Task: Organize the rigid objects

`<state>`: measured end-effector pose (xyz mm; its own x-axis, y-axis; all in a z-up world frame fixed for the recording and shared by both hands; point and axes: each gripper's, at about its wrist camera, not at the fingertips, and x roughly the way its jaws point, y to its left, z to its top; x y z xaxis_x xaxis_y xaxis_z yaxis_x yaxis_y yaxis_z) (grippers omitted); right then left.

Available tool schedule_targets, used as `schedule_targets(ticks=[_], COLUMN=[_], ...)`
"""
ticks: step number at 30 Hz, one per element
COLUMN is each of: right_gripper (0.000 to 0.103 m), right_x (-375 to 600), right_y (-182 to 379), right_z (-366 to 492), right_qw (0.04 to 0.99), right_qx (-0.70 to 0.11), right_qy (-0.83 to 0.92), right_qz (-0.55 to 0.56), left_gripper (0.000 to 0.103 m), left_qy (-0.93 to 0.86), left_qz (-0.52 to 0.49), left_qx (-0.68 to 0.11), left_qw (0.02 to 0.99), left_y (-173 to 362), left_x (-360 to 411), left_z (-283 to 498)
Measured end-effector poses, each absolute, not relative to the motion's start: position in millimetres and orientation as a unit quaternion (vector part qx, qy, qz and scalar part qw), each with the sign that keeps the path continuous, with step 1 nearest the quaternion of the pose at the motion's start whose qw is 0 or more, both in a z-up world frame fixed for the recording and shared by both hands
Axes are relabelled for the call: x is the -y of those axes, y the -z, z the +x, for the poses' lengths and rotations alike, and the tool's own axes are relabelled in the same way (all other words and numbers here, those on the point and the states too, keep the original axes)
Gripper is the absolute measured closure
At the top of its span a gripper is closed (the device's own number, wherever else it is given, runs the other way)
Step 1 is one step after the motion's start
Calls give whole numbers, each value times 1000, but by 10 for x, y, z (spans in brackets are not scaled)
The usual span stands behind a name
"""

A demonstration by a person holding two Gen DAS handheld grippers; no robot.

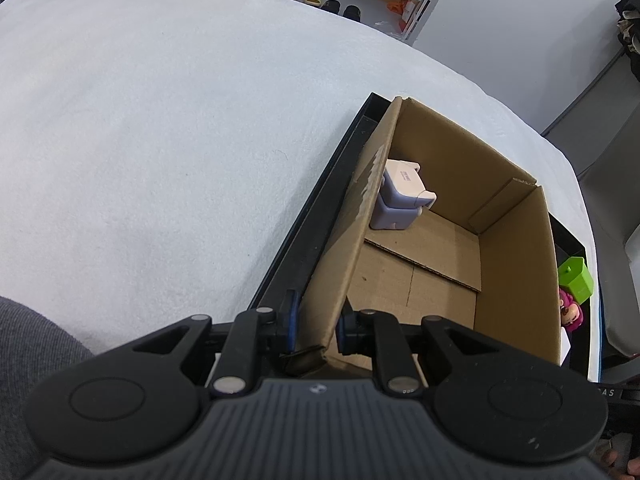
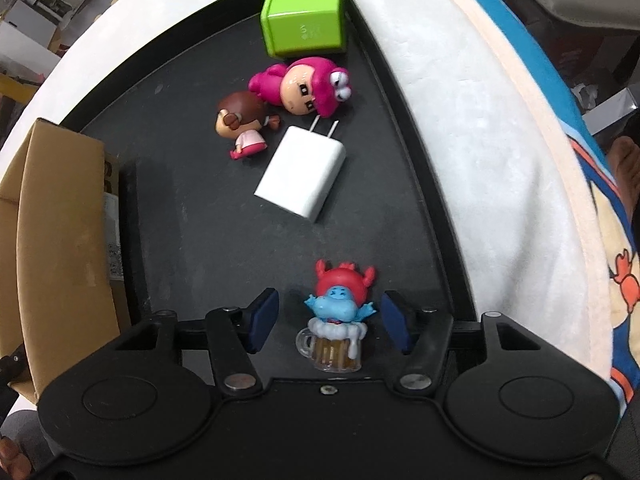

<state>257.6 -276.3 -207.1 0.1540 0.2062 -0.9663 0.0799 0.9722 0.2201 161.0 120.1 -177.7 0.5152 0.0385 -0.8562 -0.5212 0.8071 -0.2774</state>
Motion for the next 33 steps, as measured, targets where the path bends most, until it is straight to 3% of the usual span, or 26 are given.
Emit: schedule_targets(ticks=[15,19,33], right_gripper=[57,64,65], right_x=[2292,2244,2390], right_y=[2100,2096,1816], right_z=[2430,2385,2352], right_qw=[780,782,801], right_qx=[-625,-621,-596], right_qy=[-41,-46,-56], right_qz=[-19,-27,-9], left_gripper=[86,86,86], left_qy=[-168,-168,-169], left_qz=[-261,-259,-261], left_qx=[-462,-463,-462], left_qw=[830,831,831], left_y=[1786,1786,1785], left_x=[-1199,-1200,-1194], left_z=[1609,1610,1612])
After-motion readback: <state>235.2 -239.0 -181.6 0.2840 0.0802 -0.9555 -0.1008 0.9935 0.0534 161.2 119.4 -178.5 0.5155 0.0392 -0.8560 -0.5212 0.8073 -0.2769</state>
